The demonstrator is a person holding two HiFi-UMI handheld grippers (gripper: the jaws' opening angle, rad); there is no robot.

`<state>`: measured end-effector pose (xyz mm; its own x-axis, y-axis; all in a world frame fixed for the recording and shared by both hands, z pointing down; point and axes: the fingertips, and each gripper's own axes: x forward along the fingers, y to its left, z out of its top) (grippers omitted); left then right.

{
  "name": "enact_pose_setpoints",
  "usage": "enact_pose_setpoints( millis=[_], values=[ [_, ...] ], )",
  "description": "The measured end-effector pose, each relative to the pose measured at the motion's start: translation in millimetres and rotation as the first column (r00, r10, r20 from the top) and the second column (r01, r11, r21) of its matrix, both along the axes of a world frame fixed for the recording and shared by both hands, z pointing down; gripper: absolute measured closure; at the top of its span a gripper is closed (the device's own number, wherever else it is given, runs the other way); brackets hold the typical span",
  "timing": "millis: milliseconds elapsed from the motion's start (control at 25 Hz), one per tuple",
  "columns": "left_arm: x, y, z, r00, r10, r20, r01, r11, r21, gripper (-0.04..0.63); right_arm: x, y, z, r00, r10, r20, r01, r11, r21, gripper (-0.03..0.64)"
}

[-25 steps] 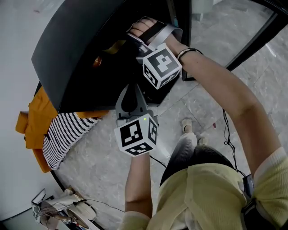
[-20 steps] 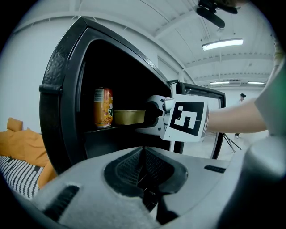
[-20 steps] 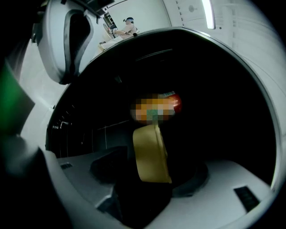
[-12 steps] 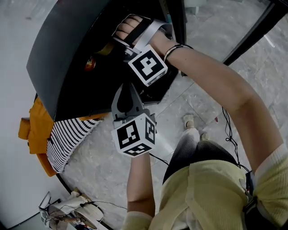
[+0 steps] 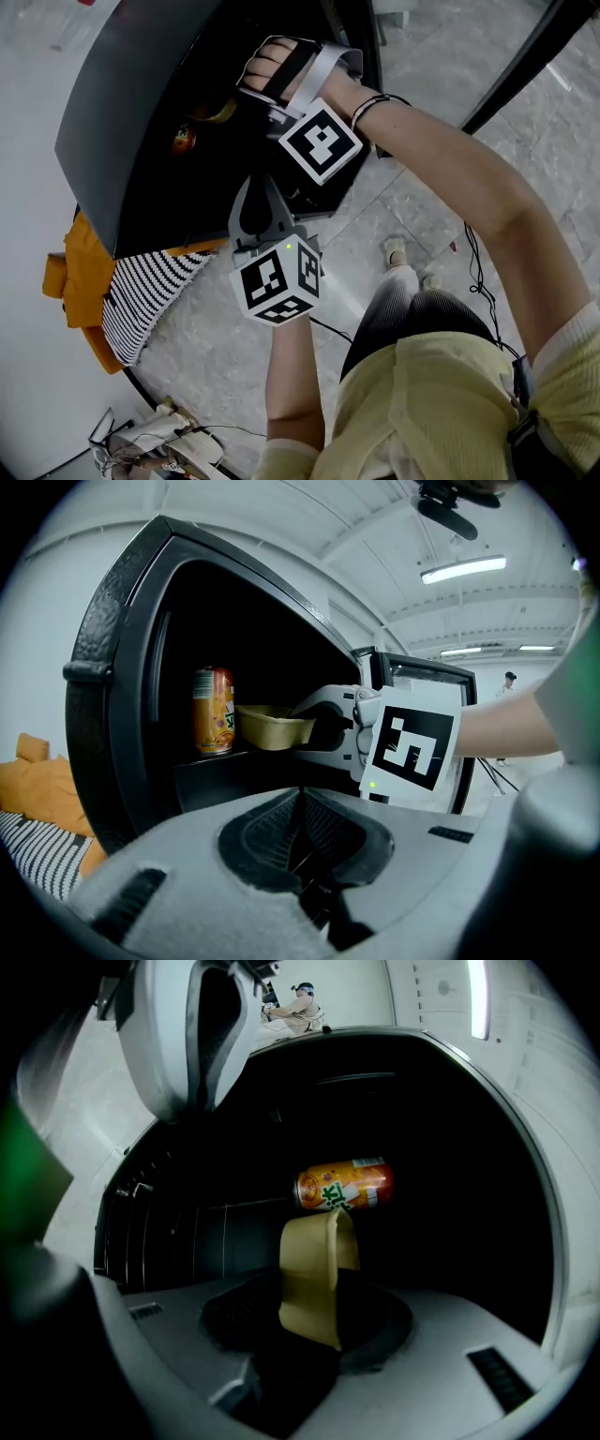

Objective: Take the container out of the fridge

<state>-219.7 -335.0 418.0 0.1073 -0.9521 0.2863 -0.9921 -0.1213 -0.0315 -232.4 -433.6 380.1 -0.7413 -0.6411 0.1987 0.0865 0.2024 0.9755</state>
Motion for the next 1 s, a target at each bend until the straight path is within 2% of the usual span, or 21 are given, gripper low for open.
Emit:
enact_pose_setpoints(
  millis=[280, 560, 1000],
  values=[
    [2, 1, -3, 1.0, -0.005, 0.002, 0.005, 1.0, 0.013, 0.571, 16, 11, 5, 1.0, 0.003, -0.019, -0.003, 1.0, -0.001, 0.439],
    [9, 11, -8, 1.0, -0.005, 0.007, 0.005, 1.0, 0.027, 0.571, 34, 31, 2, 1.0, 0.014, 0.001, -0.014, 1.0, 0.004, 0.44],
    [37, 32, -19, 1.0, 0.004, -0.011, -0.003, 0.998, 0.059, 0.571, 87, 76, -1, 0.999, 0.039, -0.034, -0.039, 0.999, -0.009, 0.442]
  ],
)
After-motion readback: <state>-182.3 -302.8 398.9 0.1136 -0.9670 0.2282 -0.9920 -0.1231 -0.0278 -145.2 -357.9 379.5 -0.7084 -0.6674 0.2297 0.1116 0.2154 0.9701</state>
